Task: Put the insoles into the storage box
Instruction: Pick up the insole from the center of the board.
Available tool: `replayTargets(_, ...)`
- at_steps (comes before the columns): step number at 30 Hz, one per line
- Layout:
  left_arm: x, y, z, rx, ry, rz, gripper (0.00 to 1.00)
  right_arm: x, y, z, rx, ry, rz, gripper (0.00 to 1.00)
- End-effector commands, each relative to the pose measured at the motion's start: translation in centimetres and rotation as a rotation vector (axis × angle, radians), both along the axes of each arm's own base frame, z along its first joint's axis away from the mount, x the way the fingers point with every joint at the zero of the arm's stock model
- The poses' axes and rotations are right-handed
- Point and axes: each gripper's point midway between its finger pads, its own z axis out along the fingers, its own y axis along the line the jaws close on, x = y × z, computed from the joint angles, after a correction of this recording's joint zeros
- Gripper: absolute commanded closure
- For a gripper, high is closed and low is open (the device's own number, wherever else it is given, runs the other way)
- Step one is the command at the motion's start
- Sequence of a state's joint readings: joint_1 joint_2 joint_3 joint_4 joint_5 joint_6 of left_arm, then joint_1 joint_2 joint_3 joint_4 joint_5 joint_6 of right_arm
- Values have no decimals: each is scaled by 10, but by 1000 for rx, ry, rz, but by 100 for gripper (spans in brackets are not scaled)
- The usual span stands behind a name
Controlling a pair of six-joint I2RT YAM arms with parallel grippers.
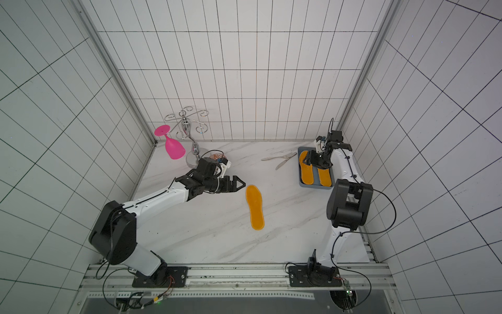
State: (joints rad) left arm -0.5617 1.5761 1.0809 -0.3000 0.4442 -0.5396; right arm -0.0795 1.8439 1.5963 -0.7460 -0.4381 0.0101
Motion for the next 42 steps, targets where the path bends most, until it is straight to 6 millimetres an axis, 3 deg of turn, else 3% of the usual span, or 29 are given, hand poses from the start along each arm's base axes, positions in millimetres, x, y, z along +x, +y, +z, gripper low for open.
replayTargets(1, 3, 3, 14, 9, -46, 1, 1, -13, 22, 6, 7, -23, -36, 38)
replayTargets(5, 1, 14, 16, 9, -48, 17, 1, -48, 57, -7, -34, 34, -28, 36)
replayTargets(12, -1, 37, 20, -4, -48, 55, 1, -111, 137, -31, -108, 90, 110, 39)
replayTargets(16, -3, 45, 17, -3, -44, 70, 1, -147, 182, -57, -161, 141, 225, 45)
replayTargets(19, -5, 47, 16, -7, -40, 77, 1, -161, 206, -75, -212, 154, 302, 48)
replayTargets(24, -7, 47, 15, -20, -33, 75, 1, -160, 220, -95, -259, 171, 340, 56)
replayTargets(42, -15, 47, 3, -38, 3, 76, 1, -162, 217, -152, -322, 278, 348, 62)
